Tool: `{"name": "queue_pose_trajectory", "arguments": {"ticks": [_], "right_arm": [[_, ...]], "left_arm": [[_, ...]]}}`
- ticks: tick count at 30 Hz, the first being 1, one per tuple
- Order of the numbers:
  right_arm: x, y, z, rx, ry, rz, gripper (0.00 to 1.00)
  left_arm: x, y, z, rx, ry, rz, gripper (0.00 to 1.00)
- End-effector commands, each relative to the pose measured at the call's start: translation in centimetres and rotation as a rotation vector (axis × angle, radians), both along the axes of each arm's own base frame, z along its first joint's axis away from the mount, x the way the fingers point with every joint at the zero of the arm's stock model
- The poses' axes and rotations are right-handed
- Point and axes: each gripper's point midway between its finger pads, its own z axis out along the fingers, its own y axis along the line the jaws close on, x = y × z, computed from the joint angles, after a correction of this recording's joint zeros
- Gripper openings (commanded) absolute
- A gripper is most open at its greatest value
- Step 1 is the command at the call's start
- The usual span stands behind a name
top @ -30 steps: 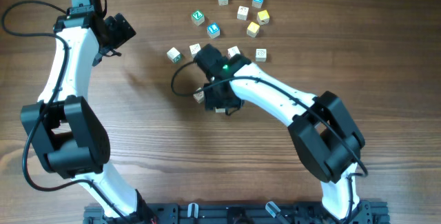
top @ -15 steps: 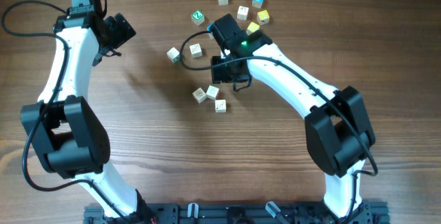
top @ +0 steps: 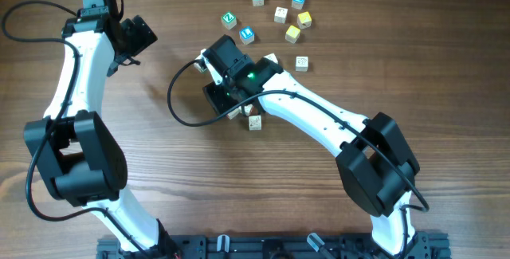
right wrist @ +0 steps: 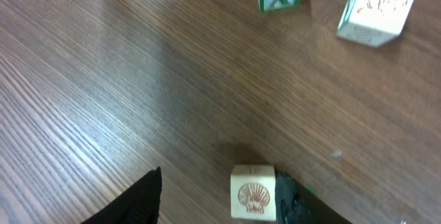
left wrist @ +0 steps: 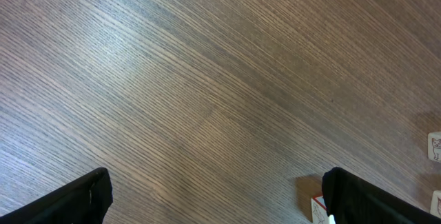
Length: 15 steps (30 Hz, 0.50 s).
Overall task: Form a circle
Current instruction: 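Move the right gripper back to the block cluster at the rear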
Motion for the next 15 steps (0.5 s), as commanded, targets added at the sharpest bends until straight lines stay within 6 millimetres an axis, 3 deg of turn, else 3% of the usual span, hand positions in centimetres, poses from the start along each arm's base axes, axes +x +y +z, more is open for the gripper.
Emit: {"name": "queue_pose_trajectory", "arguments": {"ticks": [1,8,15], "right_arm": [[0.0,0.0,0.9,-0.004,-0.050,0.048,0.53],[0.1,0.1,-2.1,-0.105,-0.087,0.046,0.54],[1.4,-0.5,-2.4,-0.104,-0.098,0.007,0.57]], "left_arm": [[0.1,0.0,0.1,-0.004,-0.005,0.009,1.00],[0.1,0.0,0.1,-0.004,-0.005,0.009,1.00],[0.1,0.0,0.1,-0.004,-0.004,0.008,1.00]]}}
